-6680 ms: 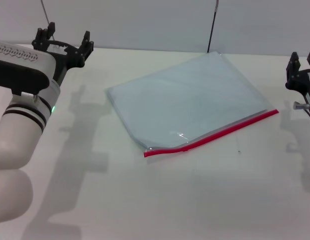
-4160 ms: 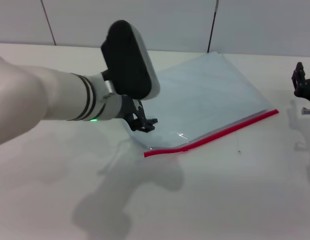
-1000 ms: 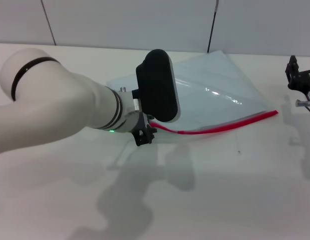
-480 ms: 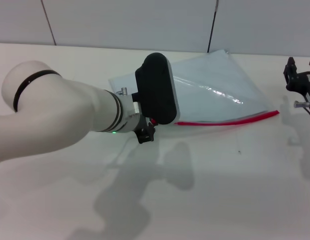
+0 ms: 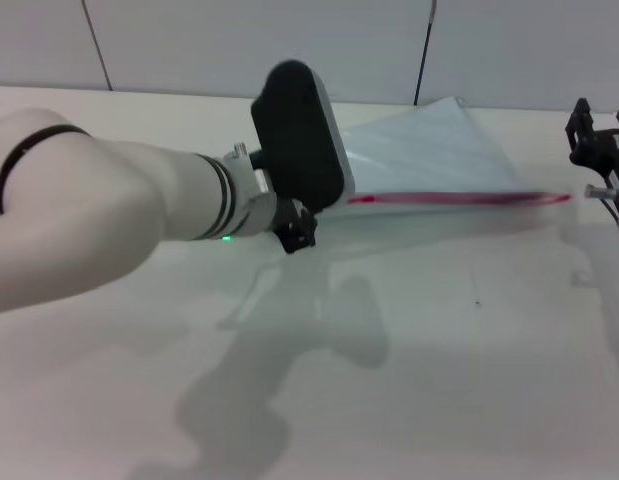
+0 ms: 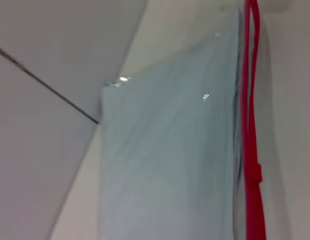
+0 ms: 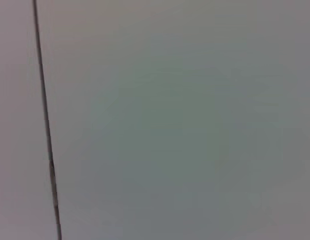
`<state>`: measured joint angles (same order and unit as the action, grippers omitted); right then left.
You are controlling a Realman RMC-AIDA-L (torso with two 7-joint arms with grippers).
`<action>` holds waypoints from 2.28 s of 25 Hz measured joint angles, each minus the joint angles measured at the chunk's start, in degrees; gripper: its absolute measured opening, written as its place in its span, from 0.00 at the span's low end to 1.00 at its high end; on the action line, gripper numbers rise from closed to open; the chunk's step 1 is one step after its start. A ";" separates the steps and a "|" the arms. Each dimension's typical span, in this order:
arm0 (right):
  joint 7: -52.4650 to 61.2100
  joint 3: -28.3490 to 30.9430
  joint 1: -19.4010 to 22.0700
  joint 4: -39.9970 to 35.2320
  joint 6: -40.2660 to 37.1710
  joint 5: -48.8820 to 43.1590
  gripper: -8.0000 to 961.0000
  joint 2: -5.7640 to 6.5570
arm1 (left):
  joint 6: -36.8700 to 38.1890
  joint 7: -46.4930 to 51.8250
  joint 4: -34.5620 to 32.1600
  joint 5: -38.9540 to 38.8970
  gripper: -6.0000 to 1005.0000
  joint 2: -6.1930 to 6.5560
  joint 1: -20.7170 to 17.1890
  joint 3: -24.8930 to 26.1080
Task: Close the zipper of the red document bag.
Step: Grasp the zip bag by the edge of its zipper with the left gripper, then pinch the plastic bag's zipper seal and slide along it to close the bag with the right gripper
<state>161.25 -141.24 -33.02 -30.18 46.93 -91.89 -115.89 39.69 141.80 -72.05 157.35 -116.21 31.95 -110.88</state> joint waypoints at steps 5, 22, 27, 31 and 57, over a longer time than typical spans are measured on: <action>0.10 1.66 0.41 -4.53 -2.71 -0.05 0.55 1.30 | -0.88 0.01 -2.58 0.43 0.07 -0.10 -1.96 1.26; 0.11 17.04 8.42 -30.45 -28.16 -14.30 0.55 12.89 | -6.45 0.06 -8.20 0.42 0.06 -0.07 -6.22 1.36; -0.33 25.57 11.40 -37.95 -38.44 -24.05 0.55 12.17 | -7.07 0.06 -8.20 0.27 0.06 -0.07 -6.29 1.36; -0.80 29.70 12.16 -41.56 -44.75 -27.47 0.55 11.57 | -7.87 0.06 -8.64 -0.03 0.06 -0.09 -6.56 1.36; -51.03 59.43 6.80 -48.44 -94.24 -20.46 0.54 -0.04 | -8.25 0.05 -12.73 -0.40 0.06 0.01 -7.54 2.34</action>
<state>110.22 -81.82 -26.21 -78.62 -47.32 -112.36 -115.93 31.44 141.85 -84.78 156.96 -116.20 24.41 -108.54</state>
